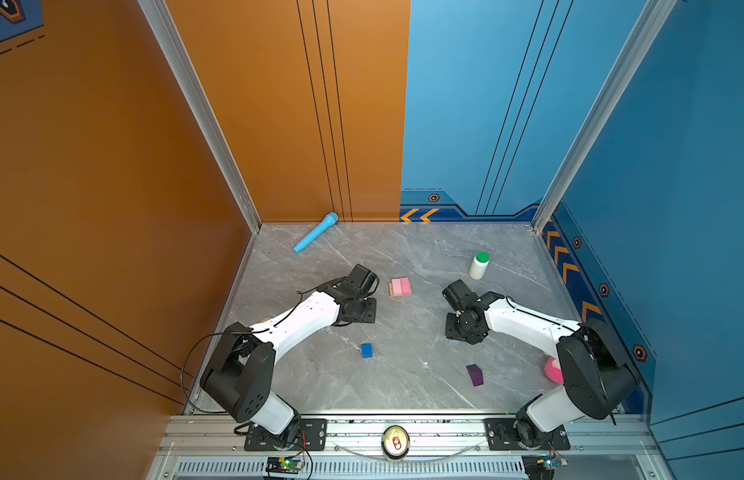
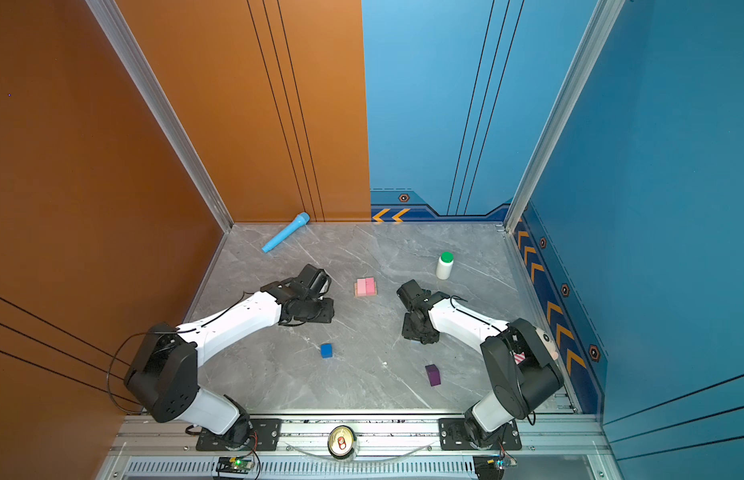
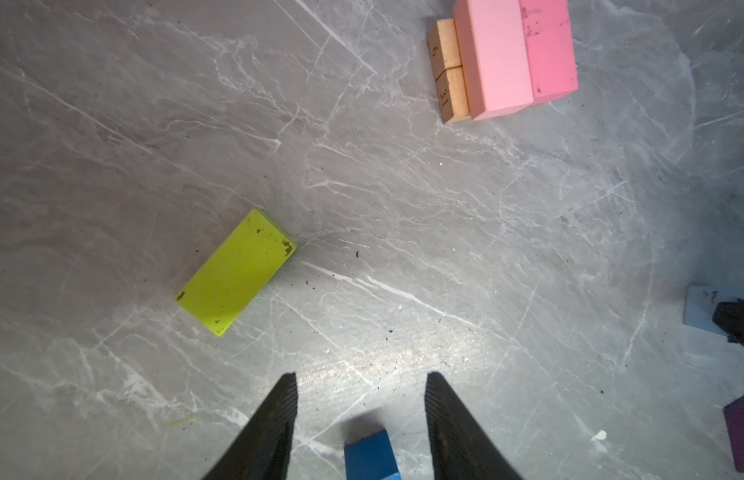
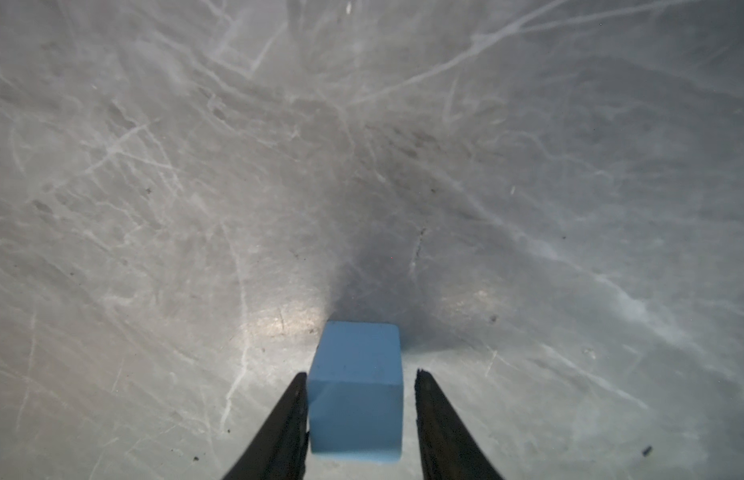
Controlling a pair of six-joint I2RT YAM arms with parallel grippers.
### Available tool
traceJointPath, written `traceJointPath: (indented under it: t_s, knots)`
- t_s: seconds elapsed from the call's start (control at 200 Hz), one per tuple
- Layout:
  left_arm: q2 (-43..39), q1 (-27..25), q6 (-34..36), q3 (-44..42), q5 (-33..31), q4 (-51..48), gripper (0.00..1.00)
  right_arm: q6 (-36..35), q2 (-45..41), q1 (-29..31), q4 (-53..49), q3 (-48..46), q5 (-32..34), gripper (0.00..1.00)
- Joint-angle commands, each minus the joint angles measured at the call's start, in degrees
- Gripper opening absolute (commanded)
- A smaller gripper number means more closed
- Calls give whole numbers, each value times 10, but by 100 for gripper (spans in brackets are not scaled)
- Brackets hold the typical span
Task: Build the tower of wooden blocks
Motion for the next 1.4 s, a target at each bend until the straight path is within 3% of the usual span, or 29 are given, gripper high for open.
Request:
traceJointPath:
  t_s: [0.0,0.395,0.671,0.976,1.397]
  knots:
    - [-16,6,7,-22,10,-3,52,2,11,-2,-9,8,4,40]
    - [-21,9,7,-25,10,-3,52,-7,4,1,-30,26,12,21]
    - [-25,13,6,-33,7,-2,52,-67,18,28,-131,173,47,17]
    - [-46,28,4,-49,9,2,52,-120,157,42,-177,374,29,16]
    - [-71,63,3,-65,16,2,52,-137,349,58,-215,601,21,16]
